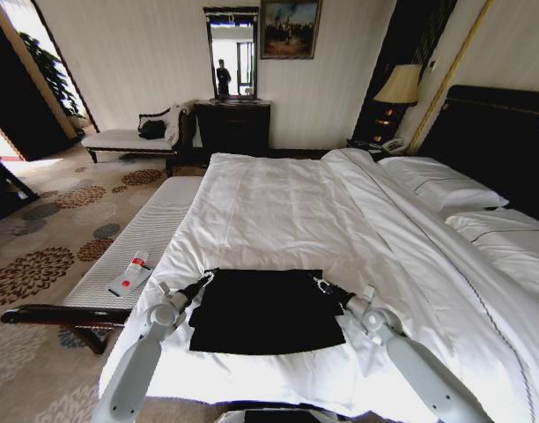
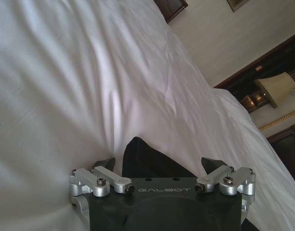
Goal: Fold the clothes on the bed.
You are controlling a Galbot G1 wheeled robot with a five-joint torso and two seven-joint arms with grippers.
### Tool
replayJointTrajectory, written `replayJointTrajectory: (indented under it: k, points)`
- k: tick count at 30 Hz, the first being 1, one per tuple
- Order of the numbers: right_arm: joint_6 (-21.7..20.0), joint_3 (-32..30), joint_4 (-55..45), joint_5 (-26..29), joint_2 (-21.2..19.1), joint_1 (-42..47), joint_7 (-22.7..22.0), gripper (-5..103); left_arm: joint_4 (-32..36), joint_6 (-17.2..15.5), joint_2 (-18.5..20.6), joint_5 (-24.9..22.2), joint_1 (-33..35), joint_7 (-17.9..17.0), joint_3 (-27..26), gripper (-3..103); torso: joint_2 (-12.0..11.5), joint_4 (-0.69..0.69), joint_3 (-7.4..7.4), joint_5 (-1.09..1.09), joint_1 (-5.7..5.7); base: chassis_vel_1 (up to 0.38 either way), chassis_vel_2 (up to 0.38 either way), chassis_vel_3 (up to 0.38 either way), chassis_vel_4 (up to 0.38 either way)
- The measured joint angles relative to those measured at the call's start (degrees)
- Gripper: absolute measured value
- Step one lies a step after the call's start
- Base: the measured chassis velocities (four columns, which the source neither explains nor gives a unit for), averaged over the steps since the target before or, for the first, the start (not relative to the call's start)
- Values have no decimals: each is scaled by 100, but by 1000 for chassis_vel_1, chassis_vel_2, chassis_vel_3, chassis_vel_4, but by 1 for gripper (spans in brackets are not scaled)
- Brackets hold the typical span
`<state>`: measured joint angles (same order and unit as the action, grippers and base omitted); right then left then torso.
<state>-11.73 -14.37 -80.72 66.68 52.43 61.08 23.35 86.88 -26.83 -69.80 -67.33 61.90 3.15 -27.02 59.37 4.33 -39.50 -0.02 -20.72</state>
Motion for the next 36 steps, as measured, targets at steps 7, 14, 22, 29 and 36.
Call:
replayJointTrajectory:
  k: [7,14,22,29,36]
  points:
    - [49,14,51,-70,6,-12,0,2,-62,1,24,-3,-67,83,31,80,0,0,0,-1,-1,0,0,0,0]
    - [87,57,99,-92,21,-80,-5,2,-122,22,27,9,-111,139,46,58,0,0,0,-1,0,0,0,0,0]
    - [154,96,163,-102,36,-162,-85,2,-184,100,33,45,-148,222,58,31,0,0,-1,-1,0,0,0,0,0]
    - [228,127,199,-117,68,-216,-195,2,-197,155,20,46,-163,268,66,2,0,0,-1,-1,0,0,0,0,0]
    - [378,-199,-268,17,57,2,-270,2,186,203,62,-97,-71,293,-54,2,0,1,-1,-1,-1,0,0,0,0]
